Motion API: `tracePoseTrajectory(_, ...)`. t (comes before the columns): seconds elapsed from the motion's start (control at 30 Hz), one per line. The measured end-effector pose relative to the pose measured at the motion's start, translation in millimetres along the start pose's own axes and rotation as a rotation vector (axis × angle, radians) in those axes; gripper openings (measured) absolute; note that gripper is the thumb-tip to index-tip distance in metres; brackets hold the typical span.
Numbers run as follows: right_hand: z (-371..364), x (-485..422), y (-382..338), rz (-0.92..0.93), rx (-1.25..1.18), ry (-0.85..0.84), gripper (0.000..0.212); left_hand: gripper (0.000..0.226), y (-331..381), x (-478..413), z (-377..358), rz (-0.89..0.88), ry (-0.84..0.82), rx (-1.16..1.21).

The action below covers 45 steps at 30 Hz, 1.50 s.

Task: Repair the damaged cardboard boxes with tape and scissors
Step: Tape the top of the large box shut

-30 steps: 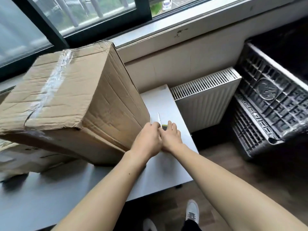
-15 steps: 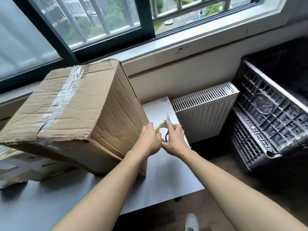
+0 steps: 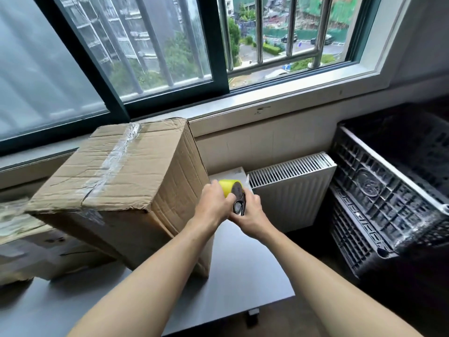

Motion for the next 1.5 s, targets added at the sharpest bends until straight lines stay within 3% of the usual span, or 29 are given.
tracePoseTrajectory(0.1, -11.1, 5.1, 7.6, -0.005, 0.077, -0.031, 0.074, 0.035, -1.6, 5.9, 5.8, -0.038, 0.064, -0.077)
tracePoseTrajectory(0.23, -21.9, 23.9, 44.2, -0.089, 0.314, -0.178, 0.094, 0.037, -4.5, 7.2, 9.6, -0.059, 0.099, -0.084)
tracePoseTrajectory(0.33, -32.7, 41.1, 64.5, -0.122, 0.445, -0.282, 0.097, 0.04, -12.5, 6.4, 2.9, -0.042, 0.064, -0.048)
tracePoseTrajectory(0.47, -24.3, 37.9, 60.4, -0.104, 0.452, -0.166, 0.092, 0.041, -7.3, 12.6, 9.5, -0.056, 0.087, 0.024)
tracePoseTrajectory(0.7, 25.3, -7.4, -29.3, 0.058, 0.412, 0.034, 0.085, 0.044, 57.4, 34.7, 80.8, -0.214, 0.24, 0.222)
tracePoseTrajectory(0.97, 74.4, -39.6, -180.9, 0.44, 0.282, 0.242, 0.066, 0.044, 86.0, 65.4, 201.7, -0.379, 0.461, 0.383)
tracePoseTrajectory(1.13, 39.4, -42.6, -263.9, 0.692, 0.254, 0.182, 0.057, 0.051, 37.0, 69.2, 277.6, -0.309, 0.591, 0.494)
tracePoseTrajectory(1.27, -9.4, -36.3, -302.4, 0.782, 0.354, 0.061, 0.046, 0.052, -18.0, 64.5, 311.0, -0.232, 0.61, 0.507)
tracePoseTrajectory(1.37, -55.8, -47.2, -305.9, 0.743, 0.611, -0.069, 0.041, 0.047, -56.7, 57.1, 325.6, -0.202, 0.569, 0.511)
tracePoseTrajectory(1.5, -92.1, -59.4, -297.4, 0.562, 0.96, -0.156, 0.051, 0.046, -98.2, 39.3, 335.1, -0.2, 0.45, 0.552)
Point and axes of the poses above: each hand's wrist, its own x-axis away from the middle knuckle, its own z-axis out of the back of the hand, y = z × x, the point moved 10 cm from there along -x, towards the middle knuckle, and after that the axes turned 10 degrees about z, right-handed, at the moved point
